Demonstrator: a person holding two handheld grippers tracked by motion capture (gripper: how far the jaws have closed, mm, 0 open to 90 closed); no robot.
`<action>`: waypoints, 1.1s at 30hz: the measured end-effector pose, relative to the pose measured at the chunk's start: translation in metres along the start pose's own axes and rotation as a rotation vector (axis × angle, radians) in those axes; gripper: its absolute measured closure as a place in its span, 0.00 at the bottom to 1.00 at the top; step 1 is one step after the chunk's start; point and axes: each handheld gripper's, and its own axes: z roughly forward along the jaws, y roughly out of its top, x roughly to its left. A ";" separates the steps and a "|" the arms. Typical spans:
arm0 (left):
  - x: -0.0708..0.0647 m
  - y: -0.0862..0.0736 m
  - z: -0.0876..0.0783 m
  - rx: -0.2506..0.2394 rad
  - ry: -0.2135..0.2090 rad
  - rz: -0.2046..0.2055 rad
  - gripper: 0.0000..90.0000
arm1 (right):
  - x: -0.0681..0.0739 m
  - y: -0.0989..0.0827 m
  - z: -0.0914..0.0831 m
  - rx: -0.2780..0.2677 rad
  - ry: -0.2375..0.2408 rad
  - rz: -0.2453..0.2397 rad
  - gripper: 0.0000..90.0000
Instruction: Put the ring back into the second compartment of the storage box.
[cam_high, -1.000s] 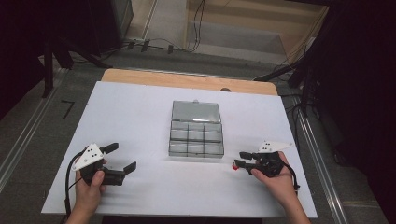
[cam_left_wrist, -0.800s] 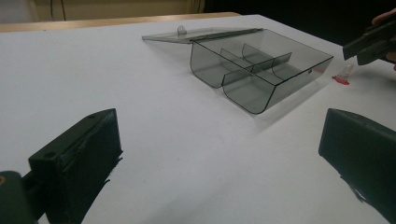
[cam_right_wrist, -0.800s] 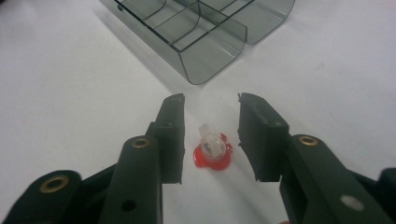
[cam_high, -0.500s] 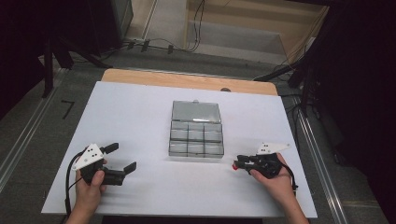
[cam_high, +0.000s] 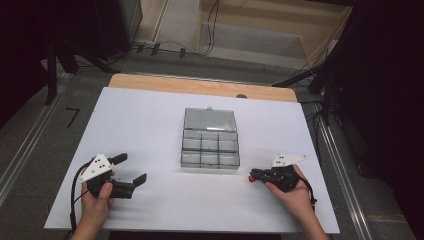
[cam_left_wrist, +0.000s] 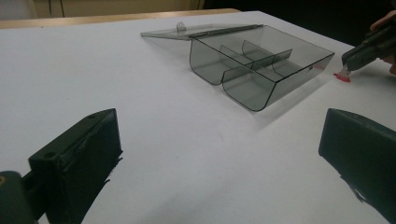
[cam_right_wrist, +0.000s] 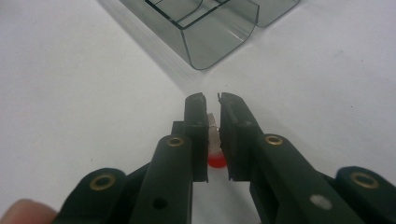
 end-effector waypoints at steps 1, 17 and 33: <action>0.000 0.000 0.000 0.000 0.001 0.001 0.00 | 0.000 0.000 0.000 -0.001 -0.001 -0.001 0.90; -0.001 0.000 0.000 0.002 -0.002 0.010 0.00 | 0.003 0.003 -0.002 -0.002 -0.008 -0.017 0.94; -0.003 -0.001 0.001 -0.004 0.001 0.021 0.00 | 0.008 0.014 -0.011 -0.020 0.006 -0.009 0.94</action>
